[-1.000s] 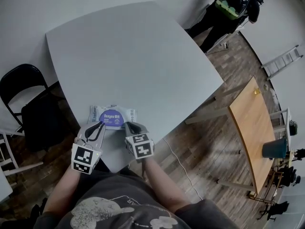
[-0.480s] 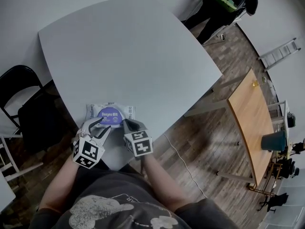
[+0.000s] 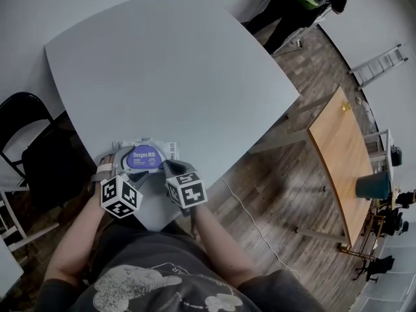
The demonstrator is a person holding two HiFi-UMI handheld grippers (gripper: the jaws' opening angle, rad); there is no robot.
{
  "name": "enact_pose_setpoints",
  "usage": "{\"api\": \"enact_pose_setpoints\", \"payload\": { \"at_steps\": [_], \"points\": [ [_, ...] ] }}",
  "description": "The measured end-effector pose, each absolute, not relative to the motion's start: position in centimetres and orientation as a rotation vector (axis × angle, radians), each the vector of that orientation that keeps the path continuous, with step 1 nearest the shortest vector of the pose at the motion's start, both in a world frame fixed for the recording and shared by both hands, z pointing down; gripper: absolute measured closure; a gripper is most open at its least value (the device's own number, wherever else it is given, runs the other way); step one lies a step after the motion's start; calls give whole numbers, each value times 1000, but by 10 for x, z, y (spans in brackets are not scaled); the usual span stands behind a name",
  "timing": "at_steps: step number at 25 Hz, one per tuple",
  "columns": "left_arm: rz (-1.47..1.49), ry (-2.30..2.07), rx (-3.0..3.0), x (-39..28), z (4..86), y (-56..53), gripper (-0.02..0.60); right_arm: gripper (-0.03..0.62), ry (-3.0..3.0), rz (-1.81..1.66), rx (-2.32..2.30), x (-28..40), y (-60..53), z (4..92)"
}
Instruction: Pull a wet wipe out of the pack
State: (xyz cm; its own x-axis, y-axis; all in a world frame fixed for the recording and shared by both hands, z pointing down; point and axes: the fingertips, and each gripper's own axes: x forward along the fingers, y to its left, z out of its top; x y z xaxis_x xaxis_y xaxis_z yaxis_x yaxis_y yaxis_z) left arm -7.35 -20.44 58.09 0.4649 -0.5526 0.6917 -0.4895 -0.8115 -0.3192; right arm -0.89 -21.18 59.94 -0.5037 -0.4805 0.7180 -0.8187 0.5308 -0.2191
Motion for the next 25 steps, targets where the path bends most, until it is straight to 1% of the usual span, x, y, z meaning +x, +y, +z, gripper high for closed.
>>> {"api": "enact_pose_setpoints", "payload": {
  "at_steps": [5, 10, 12, 25],
  "points": [
    [-1335, 861, -2660, -73, 582, -208, 170, 602, -2180, 757, 1051, -10, -212, 599],
    [-1351, 828, -2664, -72, 580, -209, 175, 602, -2177, 762, 1050, -9, -212, 601],
    [-1338, 838, -2657, -72, 577, -211, 195, 602, -2182, 767, 1055, -10, -212, 599],
    [-1389, 756, -2690, -72, 582, -212, 186, 602, -2183, 787, 1064, -8, -212, 602]
  ]
}}
